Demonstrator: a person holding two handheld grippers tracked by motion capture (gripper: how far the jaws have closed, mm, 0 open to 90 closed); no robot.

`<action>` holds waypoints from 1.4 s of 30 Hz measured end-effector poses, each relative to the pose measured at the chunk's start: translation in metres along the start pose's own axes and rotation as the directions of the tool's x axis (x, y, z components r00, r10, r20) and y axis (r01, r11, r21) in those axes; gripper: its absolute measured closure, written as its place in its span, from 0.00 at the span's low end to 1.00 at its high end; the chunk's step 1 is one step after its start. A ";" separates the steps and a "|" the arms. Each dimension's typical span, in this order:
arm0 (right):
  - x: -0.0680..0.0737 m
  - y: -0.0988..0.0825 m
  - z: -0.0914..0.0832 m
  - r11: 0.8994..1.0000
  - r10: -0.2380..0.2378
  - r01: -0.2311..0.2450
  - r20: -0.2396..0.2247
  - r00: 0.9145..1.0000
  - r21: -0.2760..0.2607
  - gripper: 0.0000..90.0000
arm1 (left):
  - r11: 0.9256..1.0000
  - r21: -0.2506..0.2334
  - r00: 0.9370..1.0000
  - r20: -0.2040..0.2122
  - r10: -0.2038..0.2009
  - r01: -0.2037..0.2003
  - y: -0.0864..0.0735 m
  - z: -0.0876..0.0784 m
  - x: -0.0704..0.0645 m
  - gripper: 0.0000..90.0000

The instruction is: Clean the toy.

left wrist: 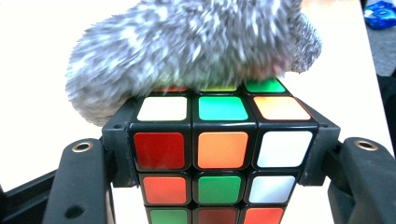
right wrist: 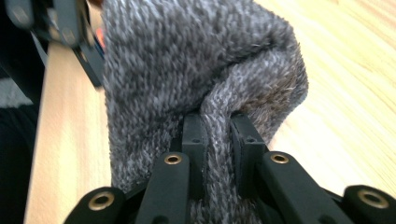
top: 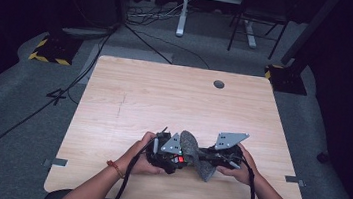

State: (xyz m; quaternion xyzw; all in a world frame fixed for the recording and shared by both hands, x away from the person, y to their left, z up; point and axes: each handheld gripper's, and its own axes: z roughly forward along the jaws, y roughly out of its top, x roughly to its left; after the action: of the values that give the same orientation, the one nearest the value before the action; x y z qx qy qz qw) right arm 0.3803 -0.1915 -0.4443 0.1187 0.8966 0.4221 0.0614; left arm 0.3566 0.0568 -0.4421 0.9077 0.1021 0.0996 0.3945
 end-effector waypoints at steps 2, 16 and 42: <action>-0.002 -0.003 0.002 1.000 0.014 -0.014 -0.004 1.000 0.013 0.88 | 1.000 -0.026 1.000 -0.006 -0.005 0.005 0.001 -0.006 0.002 0.37; 0.001 0.000 -0.004 0.996 0.019 -0.025 -0.066 0.998 -0.090 0.87 | 0.999 -0.038 1.000 -0.003 -0.009 0.009 -0.001 -0.005 0.002 0.37; 0.007 0.008 -0.014 0.995 -0.034 0.040 0.064 0.997 -0.091 0.88 | 0.999 -0.043 1.000 -0.015 0.004 -0.005 0.004 -0.011 0.004 0.37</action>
State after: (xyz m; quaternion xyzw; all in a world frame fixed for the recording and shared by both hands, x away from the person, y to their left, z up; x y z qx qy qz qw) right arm 0.3719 -0.1952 -0.4287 0.1122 0.8759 0.4578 0.1028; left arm 0.3583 0.0632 -0.4313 0.8986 0.1008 0.1095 0.4128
